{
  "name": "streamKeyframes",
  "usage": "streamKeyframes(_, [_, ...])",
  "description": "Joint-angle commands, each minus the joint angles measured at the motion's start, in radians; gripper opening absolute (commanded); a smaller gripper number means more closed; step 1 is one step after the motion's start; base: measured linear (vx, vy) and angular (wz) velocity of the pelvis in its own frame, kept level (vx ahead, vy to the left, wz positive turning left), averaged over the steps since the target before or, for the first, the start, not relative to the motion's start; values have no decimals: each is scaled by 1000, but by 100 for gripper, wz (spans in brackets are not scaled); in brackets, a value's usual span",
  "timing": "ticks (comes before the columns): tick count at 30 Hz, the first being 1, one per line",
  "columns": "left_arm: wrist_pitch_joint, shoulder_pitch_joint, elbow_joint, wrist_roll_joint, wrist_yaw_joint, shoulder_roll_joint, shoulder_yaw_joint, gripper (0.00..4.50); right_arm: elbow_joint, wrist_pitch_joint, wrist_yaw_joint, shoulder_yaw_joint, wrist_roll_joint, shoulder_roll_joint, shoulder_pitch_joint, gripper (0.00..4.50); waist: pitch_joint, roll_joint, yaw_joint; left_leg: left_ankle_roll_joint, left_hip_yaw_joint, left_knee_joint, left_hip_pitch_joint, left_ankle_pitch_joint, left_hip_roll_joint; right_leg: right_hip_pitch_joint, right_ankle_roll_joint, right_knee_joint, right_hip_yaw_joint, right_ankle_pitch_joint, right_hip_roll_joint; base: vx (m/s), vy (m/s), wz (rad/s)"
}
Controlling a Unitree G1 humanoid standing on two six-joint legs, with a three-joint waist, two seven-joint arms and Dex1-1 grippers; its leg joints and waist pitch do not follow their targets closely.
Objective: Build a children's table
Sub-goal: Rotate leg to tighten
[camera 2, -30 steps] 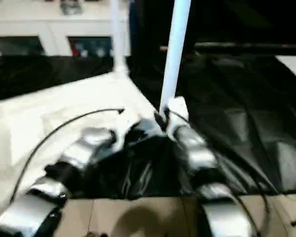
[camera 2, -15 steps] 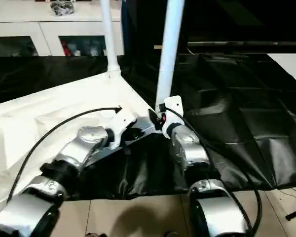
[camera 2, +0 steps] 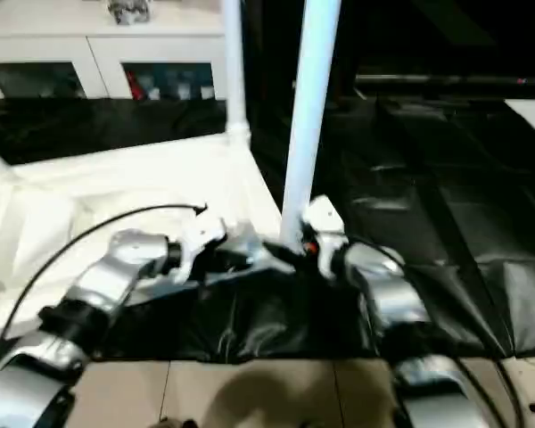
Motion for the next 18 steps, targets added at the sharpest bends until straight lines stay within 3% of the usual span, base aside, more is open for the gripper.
streamKeyframes(1, [-12,-12,-62,-41,-50,4,-6,0,-44,31,74,49,8,-7,18,299,-67,-13,3,41,-1,-68,29,-425,13,38,-177,-66,6,-391,-10,0,0,0])
streamKeyframes(6, [6,-1,-81,-48,-83,19,-12,0,-66,44,107,65,5,-22,25,255,-67,-13,9,34,0,-67,31,-416,14,37,-180,-62,9,-386,-12,0,0,0])
streamKeyframes(14, [22,7,-98,-53,-106,35,-18,0,-112,73,139,85,2,-37,44,250,-69,-15,13,40,3,-63,30,-382,13,38,-185,-59,11,-347,-11,0,0,0])
streamKeyframes(18, [18,-1,-82,-41,-51,19,-8,0,-112,80,105,74,12,-10,49,250,-69,-14,11,40,3,-62,30,-385,13,38,-184,-58,11,-356,-12,0,0,0])
